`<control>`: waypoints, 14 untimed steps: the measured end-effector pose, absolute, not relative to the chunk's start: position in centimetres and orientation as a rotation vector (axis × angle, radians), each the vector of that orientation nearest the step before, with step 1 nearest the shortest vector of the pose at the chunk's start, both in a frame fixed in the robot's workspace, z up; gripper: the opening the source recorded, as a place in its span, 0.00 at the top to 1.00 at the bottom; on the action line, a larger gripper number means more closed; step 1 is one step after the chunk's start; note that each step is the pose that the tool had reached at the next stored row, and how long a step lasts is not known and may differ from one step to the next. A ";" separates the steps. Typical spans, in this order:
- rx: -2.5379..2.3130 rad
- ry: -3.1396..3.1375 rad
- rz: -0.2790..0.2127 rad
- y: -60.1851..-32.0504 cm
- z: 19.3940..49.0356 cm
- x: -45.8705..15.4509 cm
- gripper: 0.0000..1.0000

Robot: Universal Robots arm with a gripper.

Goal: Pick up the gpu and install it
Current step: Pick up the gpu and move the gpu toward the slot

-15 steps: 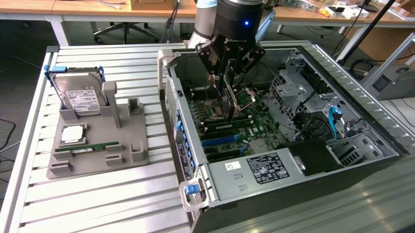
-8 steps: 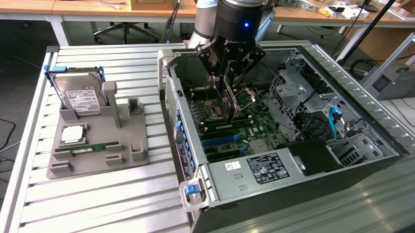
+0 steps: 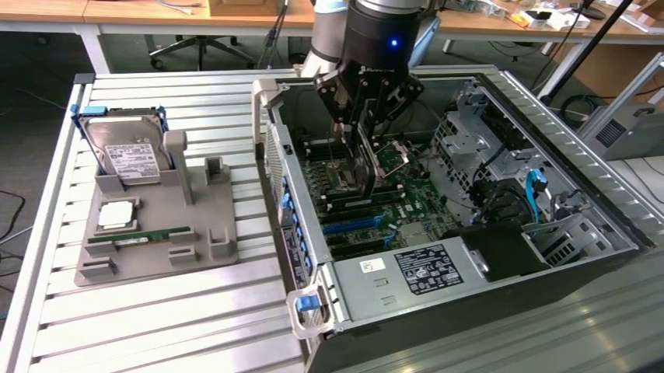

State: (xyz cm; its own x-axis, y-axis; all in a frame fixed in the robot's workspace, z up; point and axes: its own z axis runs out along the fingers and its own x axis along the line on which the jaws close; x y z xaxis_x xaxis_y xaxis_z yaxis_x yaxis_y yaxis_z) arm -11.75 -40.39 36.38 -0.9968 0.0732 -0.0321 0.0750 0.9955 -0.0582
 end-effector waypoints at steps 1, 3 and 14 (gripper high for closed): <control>0.115 3.108 -0.093 -40.4 36.3 -11.7 0.73; 0.115 3.108 -0.093 -40.4 36.3 -11.7 0.73; 0.115 3.108 -0.094 -40.5 35.8 -11.6 0.73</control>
State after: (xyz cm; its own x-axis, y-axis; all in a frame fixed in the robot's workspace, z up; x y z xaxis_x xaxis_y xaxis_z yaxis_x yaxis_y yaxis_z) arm -11.62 -40.47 35.80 -0.9968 0.0732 -0.0322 0.0750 0.9954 -0.0589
